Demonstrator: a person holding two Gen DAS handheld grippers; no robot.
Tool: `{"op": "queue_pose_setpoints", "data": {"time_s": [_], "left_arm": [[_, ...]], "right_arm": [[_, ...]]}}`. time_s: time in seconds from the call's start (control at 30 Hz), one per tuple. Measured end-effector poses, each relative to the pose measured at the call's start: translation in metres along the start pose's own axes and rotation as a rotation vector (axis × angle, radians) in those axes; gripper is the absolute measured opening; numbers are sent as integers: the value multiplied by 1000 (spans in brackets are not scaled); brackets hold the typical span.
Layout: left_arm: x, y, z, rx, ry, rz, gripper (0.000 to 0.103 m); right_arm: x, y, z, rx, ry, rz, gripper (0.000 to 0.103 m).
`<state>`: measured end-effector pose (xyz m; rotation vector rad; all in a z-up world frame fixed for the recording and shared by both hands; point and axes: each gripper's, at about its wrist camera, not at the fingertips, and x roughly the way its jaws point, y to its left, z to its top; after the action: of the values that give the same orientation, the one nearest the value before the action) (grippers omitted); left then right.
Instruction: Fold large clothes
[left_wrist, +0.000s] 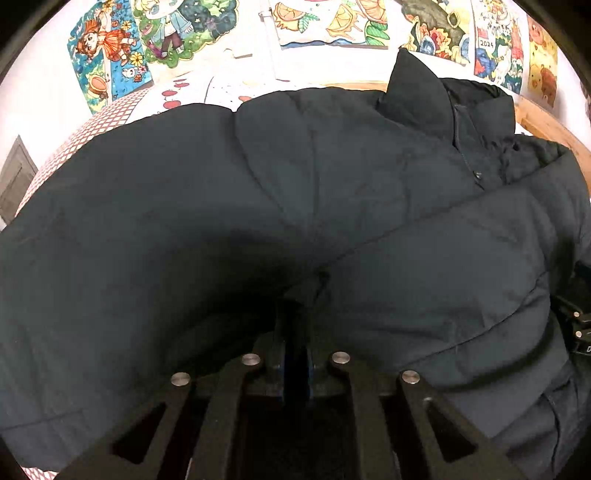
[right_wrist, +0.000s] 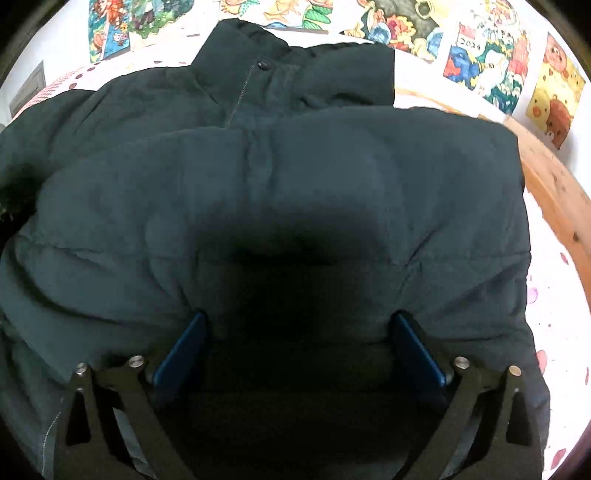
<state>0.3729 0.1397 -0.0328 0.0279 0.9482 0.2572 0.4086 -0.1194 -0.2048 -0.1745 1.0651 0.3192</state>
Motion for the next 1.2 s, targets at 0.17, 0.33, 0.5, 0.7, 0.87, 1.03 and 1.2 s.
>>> {"op": "queue_pose_setpoints", "data": {"time_s": [0.17,0.33,0.5,0.7,0.87,1.03,1.2], "left_arm": [[-9,17,-3,-79,-22,-148,25],[-35,41,-16,-213,-79,-316,52],[-71,77,-40,-372,-176,-332,88],[-98,135,-90,-606,-148,-338,89],[-116,182,-135,-726,-183,-268,91],[-129,225,-161,-834,-236,-213,91],[-142,271,-182,-1000,-334,-85,92]], "right_arm": [[-4,1,-9,10,-31,1,101],[-5,-1,-13,12,-46,2,101],[-6,-4,-13,15,-50,4,101],[-21,1,-11,3,-63,-35,101],[-44,14,-5,-3,-100,21,101],[-62,47,6,-55,-138,103,101],[-75,98,19,-99,-143,213,101]]}}
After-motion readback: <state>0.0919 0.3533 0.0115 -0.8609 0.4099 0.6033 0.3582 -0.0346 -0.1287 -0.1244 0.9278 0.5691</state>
